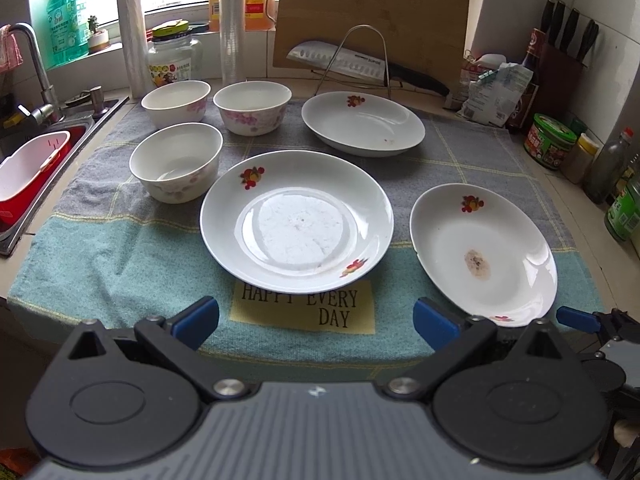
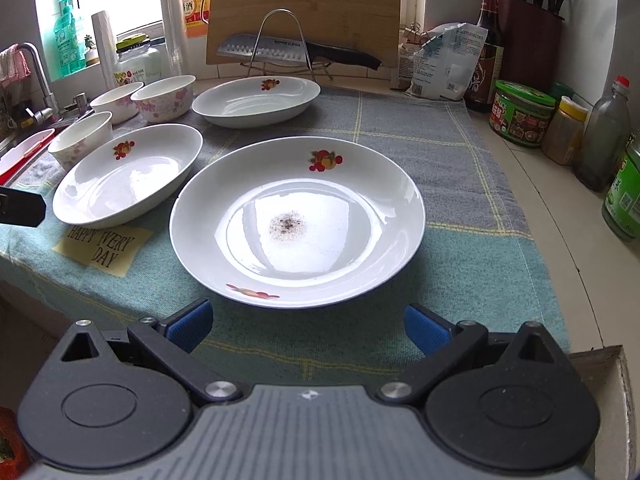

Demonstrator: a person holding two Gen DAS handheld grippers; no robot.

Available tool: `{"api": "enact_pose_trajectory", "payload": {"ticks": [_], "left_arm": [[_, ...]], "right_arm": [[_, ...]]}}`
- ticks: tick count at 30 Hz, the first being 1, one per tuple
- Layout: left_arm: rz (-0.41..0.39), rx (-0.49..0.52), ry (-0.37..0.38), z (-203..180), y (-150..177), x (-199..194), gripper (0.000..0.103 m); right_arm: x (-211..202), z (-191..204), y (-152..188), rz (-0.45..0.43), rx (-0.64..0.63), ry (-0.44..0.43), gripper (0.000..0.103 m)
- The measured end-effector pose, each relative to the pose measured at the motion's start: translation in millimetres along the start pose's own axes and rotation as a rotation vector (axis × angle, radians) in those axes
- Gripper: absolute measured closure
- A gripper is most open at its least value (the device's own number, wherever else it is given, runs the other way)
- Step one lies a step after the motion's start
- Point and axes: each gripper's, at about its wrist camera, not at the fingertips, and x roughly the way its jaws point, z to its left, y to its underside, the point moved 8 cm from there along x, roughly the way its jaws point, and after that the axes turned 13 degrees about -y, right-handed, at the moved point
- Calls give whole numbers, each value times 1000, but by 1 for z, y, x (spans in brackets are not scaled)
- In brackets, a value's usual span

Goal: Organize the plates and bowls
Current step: 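Move the left tool to the rim of the brown-stained white plate and grasp it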

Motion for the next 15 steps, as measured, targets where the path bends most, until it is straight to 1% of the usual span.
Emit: {"api": "enact_pose_trajectory", "payload": {"ticks": [9,12,15], "left_arm": [[11,-8,-16,1,-2,5,1],[14,-2,-24,-1,-1,6,1],[16,-3,-23,-3,-3,8,1]], "right_arm": [[22,-4,-3,19,-26,-8,0],[26,-2,-3,12,-69,-1,0],[28,-2,-5,2,-77,-11,0]]}}
